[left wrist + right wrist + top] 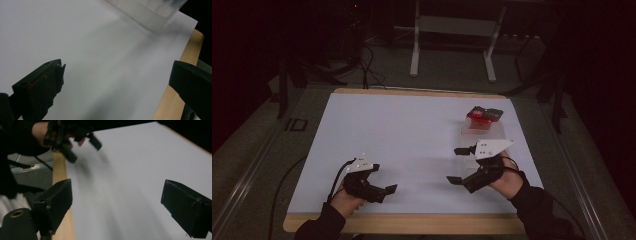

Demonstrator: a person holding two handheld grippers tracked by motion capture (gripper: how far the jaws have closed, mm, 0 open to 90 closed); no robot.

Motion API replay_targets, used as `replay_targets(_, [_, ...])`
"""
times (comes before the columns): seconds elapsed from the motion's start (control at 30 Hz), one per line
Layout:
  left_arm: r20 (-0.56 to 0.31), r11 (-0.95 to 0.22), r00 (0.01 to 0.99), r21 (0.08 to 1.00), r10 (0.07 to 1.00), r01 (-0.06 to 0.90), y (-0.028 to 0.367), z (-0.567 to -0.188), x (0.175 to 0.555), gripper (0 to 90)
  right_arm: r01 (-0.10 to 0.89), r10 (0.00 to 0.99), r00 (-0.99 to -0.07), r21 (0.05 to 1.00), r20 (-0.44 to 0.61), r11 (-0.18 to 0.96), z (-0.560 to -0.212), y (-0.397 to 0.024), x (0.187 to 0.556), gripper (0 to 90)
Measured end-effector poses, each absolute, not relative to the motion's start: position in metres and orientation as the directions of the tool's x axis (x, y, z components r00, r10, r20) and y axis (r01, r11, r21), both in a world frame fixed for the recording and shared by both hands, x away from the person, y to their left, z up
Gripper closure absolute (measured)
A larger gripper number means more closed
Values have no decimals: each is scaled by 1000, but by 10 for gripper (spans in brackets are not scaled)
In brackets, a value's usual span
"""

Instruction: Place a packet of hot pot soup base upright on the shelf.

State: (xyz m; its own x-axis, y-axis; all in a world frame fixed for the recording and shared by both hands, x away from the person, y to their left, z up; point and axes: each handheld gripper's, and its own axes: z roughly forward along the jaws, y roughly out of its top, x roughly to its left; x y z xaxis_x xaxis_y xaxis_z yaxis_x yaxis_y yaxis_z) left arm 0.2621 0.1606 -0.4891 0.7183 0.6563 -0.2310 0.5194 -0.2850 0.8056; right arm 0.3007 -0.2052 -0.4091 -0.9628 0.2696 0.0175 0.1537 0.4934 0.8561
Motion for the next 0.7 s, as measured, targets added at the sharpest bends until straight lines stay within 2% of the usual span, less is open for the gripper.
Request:
replay_targets(0.33, [-224, -291, 721, 806, 656, 515, 160, -489, 262, 0, 161, 230, -972, 834, 42, 528, -433, -198, 275, 103])
replay_targets(0.7, [-220, -293, 724, 809, 654, 510, 160, -488, 261, 0, 172, 232, -972, 817, 48, 551, -448, -201, 256, 103])
